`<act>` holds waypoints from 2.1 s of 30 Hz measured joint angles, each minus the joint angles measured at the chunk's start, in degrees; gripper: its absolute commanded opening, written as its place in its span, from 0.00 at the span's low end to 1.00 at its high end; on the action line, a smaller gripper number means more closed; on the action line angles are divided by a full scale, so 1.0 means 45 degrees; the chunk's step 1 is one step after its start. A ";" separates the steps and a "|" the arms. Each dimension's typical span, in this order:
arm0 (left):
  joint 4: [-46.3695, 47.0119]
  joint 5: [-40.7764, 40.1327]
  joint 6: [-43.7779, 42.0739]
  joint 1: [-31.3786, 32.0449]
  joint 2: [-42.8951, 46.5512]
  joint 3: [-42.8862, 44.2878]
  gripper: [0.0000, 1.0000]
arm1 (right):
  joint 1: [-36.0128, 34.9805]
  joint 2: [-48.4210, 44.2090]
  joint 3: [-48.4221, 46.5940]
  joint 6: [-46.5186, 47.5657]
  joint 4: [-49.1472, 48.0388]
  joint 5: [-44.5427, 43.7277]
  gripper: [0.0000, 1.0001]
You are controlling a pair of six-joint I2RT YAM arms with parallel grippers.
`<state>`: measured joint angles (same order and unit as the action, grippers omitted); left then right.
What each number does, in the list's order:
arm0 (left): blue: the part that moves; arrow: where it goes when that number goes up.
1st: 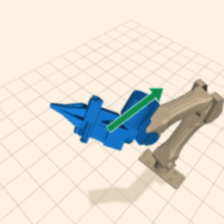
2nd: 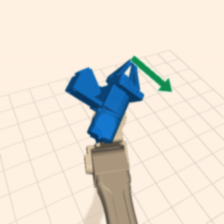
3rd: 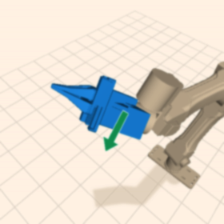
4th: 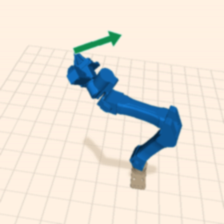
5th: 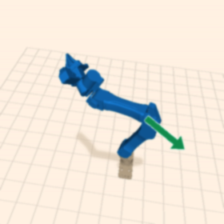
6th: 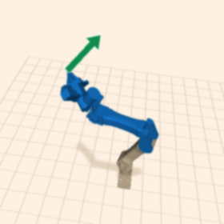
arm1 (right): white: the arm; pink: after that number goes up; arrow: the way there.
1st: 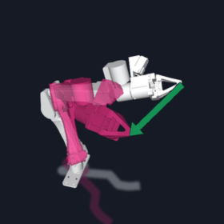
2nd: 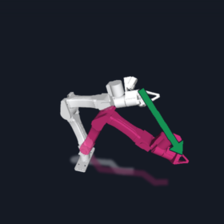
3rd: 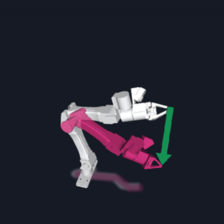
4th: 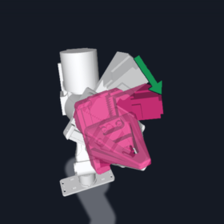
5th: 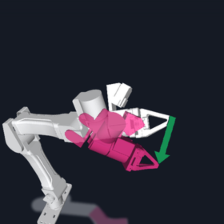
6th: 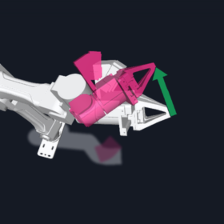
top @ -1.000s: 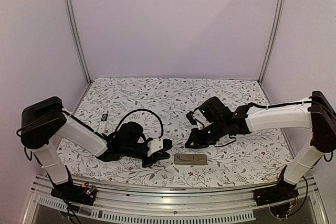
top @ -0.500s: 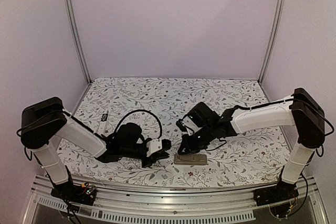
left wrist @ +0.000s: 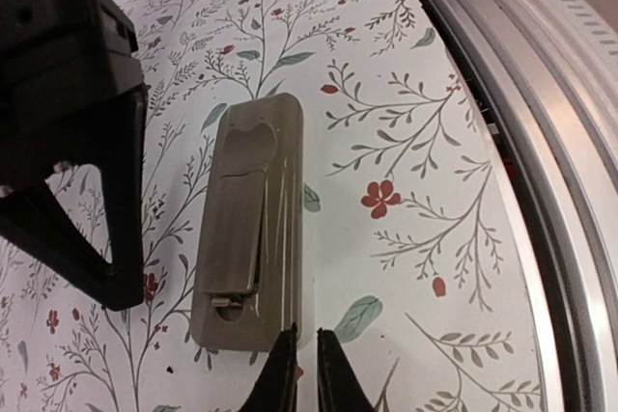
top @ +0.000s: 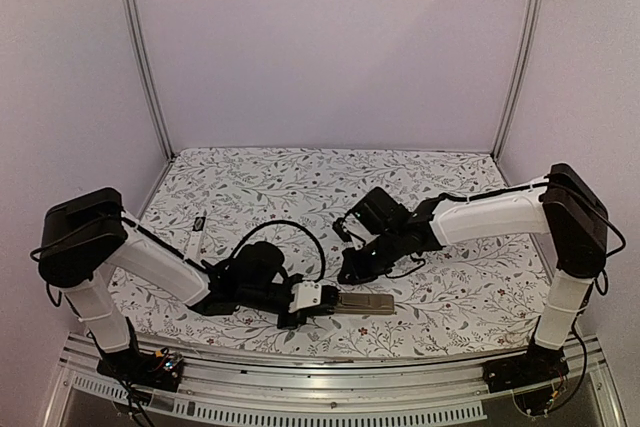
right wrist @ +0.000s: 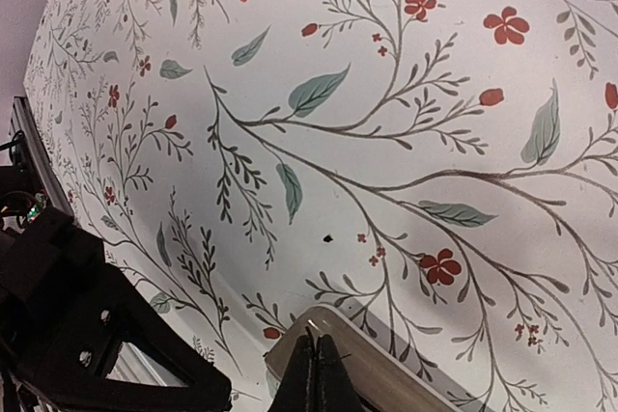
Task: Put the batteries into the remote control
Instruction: Load the battery cover onto the remote control without the battery cover.
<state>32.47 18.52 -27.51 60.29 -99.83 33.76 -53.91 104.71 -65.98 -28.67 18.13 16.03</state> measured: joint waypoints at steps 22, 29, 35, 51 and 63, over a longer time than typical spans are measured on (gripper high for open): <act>-0.1870 0.0107 -0.1438 0.0126 -0.1088 0.1627 0.07 | 0.0068 0.0704 -0.0058 0.0690 0.0248 0.0165 0.00; -0.1957 0.0121 -0.1447 0.0126 -0.1107 0.1681 0.07 | 0.0053 0.0704 -0.0058 0.0675 0.0238 0.0238 0.00; -0.1953 0.0112 -0.1418 0.0126 -0.1107 0.1681 0.06 | 0.0049 0.0704 -0.0053 0.0675 0.0243 0.0238 0.00; -0.1093 0.0238 -0.0957 0.0024 -0.0544 0.0719 0.06 | 0.0092 0.0646 -0.0053 0.0685 0.0287 0.0155 0.00; -0.0053 0.0534 -0.0049 -0.0792 0.0058 0.0282 0.13 | 0.0316 0.0199 -0.0053 0.0699 0.0442 -0.0107 0.00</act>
<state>32.23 20.93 -27.73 56.73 -99.57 35.03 -52.49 105.60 -66.22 -25.52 20.12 15.55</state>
